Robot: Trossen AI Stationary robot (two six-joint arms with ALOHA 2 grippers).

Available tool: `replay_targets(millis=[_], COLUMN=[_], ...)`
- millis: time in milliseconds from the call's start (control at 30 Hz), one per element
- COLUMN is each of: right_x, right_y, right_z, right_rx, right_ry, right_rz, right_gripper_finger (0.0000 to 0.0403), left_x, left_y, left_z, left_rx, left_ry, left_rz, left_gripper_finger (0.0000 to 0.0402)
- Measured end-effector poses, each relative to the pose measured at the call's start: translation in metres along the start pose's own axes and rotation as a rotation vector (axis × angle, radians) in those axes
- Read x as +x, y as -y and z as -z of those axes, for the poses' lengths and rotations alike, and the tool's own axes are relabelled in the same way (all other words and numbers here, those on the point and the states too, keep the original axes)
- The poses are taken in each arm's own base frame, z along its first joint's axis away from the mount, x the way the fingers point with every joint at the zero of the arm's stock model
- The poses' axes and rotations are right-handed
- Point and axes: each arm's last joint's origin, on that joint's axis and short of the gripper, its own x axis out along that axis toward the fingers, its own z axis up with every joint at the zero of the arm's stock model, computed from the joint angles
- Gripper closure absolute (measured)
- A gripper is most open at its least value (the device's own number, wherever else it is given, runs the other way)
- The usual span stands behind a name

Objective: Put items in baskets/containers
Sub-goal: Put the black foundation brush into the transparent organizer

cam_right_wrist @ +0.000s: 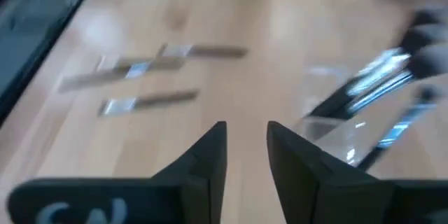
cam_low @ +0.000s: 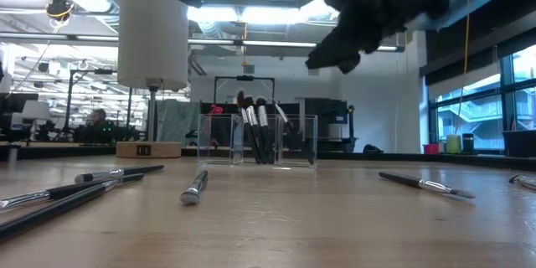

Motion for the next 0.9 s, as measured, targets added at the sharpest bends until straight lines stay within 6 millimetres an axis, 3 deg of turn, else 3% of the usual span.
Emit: replay_targets(millis=[133, 300, 533, 700, 900], right_x=[0.001, 0.013, 0.046, 0.067, 0.087], right_y=[-0.025, -0.059, -0.102, -0.117, -0.125], right_z=[-0.006, 0.006, 0.025, 0.039, 0.044], right_rx=[-0.185, -0.402, -0.642, -0.849, -0.936], right_ry=[-0.207, -0.395, -0.556, -0.751, -0.856], right_rz=[-0.085, -0.213, -0.297, -0.297, -0.275], right_gripper_finger=[0.0302, 0.0302, 0.0302, 0.0302, 0.0302], left_x=[0.003, 0.005, 0.005, 0.005, 0.005], left_y=[-0.001, -0.002, -0.002, -0.002, -0.002], left_z=[0.000, -0.001, -0.001, -0.001, -0.001], left_rx=[-0.016, -0.034, -0.035, -0.035, -0.034], left_ry=[-0.005, -0.009, -0.008, -0.008, -0.009], left_rz=[-0.010, -0.020, -0.019, -0.019, -0.018], left_gripper_finger=[0.0272, 0.0272, 0.0272, 0.0272, 0.0272])
